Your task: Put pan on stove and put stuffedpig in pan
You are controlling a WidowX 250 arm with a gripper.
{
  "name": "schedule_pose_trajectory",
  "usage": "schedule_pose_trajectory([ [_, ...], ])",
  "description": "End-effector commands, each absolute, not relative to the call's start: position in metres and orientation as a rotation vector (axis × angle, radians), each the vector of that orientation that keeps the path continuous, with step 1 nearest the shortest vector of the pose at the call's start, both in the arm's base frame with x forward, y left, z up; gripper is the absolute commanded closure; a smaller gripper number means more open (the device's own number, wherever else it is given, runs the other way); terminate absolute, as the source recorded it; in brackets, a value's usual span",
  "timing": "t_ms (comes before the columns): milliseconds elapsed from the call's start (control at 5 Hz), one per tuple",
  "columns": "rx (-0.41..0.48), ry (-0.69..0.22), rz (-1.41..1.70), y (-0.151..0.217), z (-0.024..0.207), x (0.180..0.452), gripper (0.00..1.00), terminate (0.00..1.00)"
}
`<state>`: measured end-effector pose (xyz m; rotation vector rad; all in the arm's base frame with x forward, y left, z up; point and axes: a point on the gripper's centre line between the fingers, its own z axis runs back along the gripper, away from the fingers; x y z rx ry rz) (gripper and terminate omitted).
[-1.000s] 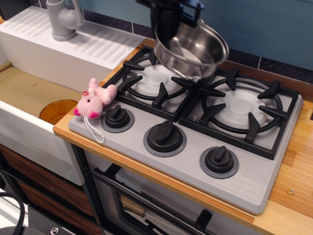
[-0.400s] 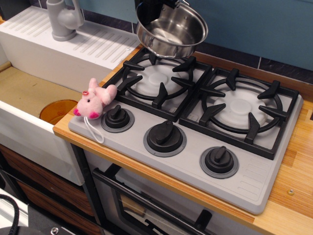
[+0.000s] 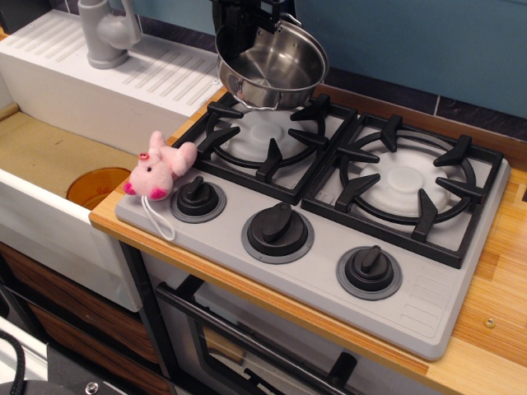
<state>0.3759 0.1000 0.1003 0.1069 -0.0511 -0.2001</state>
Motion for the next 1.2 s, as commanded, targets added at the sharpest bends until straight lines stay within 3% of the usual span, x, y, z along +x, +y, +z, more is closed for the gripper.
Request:
schedule_pose_trajectory([
  [0, 0.121, -0.111, -0.179, 0.103, 0.099, 0.372, 1.0, 0.0],
  [200, 0.113, -0.123, -0.177, 0.102, 0.091, 0.37, 1.0, 0.0],
  [400, 0.114, -0.132, -0.182, 0.1, 0.084, 0.368, 0.0, 0.0],
  [1000, 0.131, -0.096, -0.201, 0.096, 0.108, 0.355, 0.0, 0.0],
])
